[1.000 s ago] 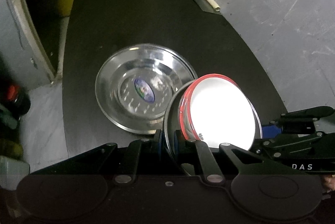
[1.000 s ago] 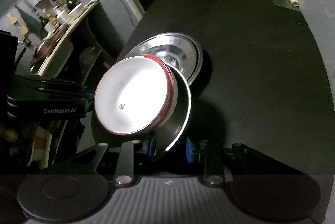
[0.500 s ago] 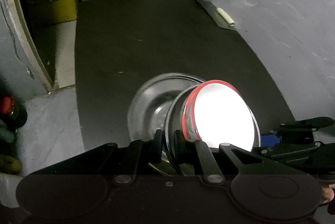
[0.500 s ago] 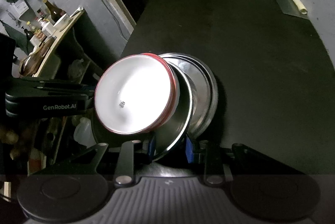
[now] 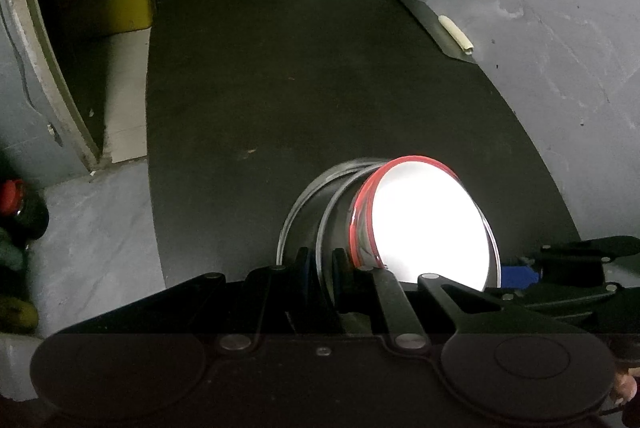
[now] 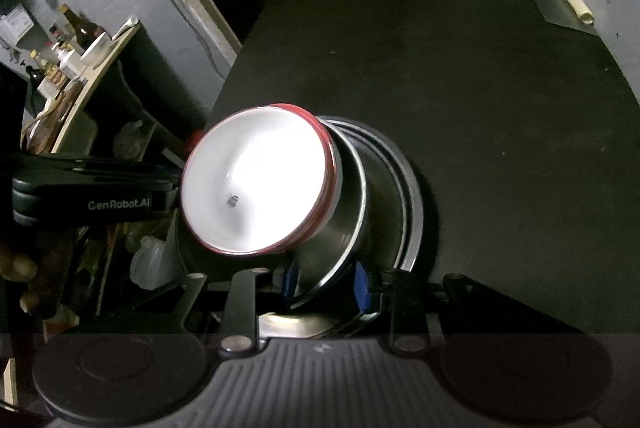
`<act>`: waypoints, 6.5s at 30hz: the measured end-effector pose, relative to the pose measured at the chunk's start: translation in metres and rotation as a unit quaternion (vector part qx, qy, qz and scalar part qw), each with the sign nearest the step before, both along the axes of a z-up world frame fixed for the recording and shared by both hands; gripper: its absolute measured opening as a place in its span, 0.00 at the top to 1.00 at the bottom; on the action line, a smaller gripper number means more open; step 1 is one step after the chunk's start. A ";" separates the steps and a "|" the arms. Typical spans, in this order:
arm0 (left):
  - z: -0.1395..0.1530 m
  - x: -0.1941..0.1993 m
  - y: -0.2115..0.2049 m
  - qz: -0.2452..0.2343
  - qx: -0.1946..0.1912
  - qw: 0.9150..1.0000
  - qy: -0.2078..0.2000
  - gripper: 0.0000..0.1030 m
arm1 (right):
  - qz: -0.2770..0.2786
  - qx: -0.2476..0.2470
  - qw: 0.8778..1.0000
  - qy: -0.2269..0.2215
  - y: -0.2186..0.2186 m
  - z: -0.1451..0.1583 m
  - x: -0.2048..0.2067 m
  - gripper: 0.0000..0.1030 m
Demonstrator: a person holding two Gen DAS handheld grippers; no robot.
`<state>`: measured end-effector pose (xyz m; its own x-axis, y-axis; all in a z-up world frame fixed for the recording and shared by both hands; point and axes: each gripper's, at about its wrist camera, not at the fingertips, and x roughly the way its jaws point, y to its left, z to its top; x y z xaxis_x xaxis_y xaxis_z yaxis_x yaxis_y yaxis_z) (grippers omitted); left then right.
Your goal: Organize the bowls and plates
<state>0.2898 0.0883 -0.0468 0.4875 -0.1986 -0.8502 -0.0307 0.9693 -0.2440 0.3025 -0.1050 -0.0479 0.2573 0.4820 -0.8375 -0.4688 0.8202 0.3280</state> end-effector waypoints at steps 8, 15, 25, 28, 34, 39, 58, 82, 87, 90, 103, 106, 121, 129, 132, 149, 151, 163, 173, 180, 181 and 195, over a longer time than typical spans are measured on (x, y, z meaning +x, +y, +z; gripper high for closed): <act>-0.001 0.010 0.000 0.000 -0.001 1.000 -0.002 0.91 | -0.010 0.001 1.000 -0.002 -0.001 -0.002 0.002 0.68; -0.002 0.013 0.003 0.009 -0.003 1.000 -0.001 0.91 | -0.011 0.002 1.000 -0.003 0.000 -0.001 0.004 0.68; -0.003 0.009 0.004 0.020 -0.004 1.000 0.001 0.92 | -0.027 0.018 0.999 -0.007 -0.005 -0.005 0.000 0.68; -0.002 0.008 0.004 0.026 -0.004 1.000 0.002 0.92 | -0.033 0.034 0.999 -0.009 -0.012 -0.009 -0.001 0.67; -0.001 0.009 0.001 0.034 0.006 0.999 0.007 0.91 | -0.048 0.058 0.997 -0.017 -0.020 -0.013 -0.006 0.66; 0.002 0.006 -0.004 0.055 0.015 0.998 0.005 0.85 | -0.050 0.061 0.997 -0.027 -0.023 -0.012 -0.012 0.64; 0.031 -0.012 -0.029 0.107 0.099 0.989 -0.010 0.52 | -0.016 0.083 0.995 -0.052 -0.030 -0.001 -0.020 0.55; 0.047 -0.043 -0.030 0.182 0.094 0.977 -0.052 0.11 | -0.028 0.111 0.989 -0.099 -0.058 0.025 -0.030 0.22; 0.051 -0.057 -0.042 0.173 0.130 0.972 -0.096 0.01 | -0.051 0.125 0.987 -0.084 -0.071 0.021 -0.029 0.03; 0.052 -0.060 -0.044 0.180 0.129 0.970 -0.101 0.01 | -0.057 0.118 0.987 -0.089 -0.075 0.020 -0.029 0.00; 0.058 -0.079 -0.056 0.225 0.148 0.957 -0.105 0.01 | -0.061 0.154 0.978 -0.124 -0.093 0.017 -0.039 0.00; 0.058 -0.084 -0.058 0.229 0.152 0.956 -0.100 0.01 | -0.073 0.160 0.974 -0.143 -0.098 0.019 -0.043 0.00; 0.067 -0.114 -0.071 0.252 0.150 0.949 -0.115 0.01 | -0.077 0.162 0.966 -0.187 -0.108 0.027 -0.055 0.00; 0.074 -0.125 -0.067 0.242 0.166 0.946 -0.136 0.01 | -0.089 0.140 0.960 -0.227 -0.096 0.037 -0.073 0.00; 0.074 -0.127 -0.060 0.233 0.157 0.949 -0.145 0.01 | -0.097 0.133 0.955 -0.245 -0.092 0.042 -0.082 0.00; 0.075 -0.157 -0.026 0.140 0.095 0.960 -0.221 0.01 | -0.201 0.043 0.933 -0.295 -0.069 0.072 -0.151 0.00; 0.075 -0.163 -0.023 0.131 0.081 0.961 -0.231 0.01 | -0.212 0.035 0.929 -0.300 -0.067 0.072 -0.166 0.00; 0.083 -0.197 -0.012 0.120 0.098 0.952 -0.264 0.01 | -0.230 0.011 0.915 -0.330 -0.050 0.101 -0.216 0.00; 0.094 -0.208 -0.017 0.105 0.129 0.947 -0.274 0.01 | -0.272 0.042 0.912 -0.305 -0.067 0.099 -0.211 0.00; 0.100 -0.217 -0.020 0.084 0.113 0.948 -0.285 0.01 | -0.273 0.040 0.895 -0.350 -0.058 0.105 -0.228 0.00; 0.100 -0.220 -0.019 0.086 0.111 0.947 -0.289 0.01 | -0.270 0.040 0.894 -0.356 -0.057 0.106 -0.231 0.00; 0.093 -0.246 -0.021 0.115 0.106 0.948 -0.278 0.01 | -0.216 0.023 0.911 -0.350 -0.049 0.105 -0.259 0.00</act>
<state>0.0439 0.0672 0.0466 0.8820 0.1132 -0.4574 -0.1701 0.9817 -0.0850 0.0431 -0.1538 0.0570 0.8948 0.2386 -0.3772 -0.2119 0.9709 0.1115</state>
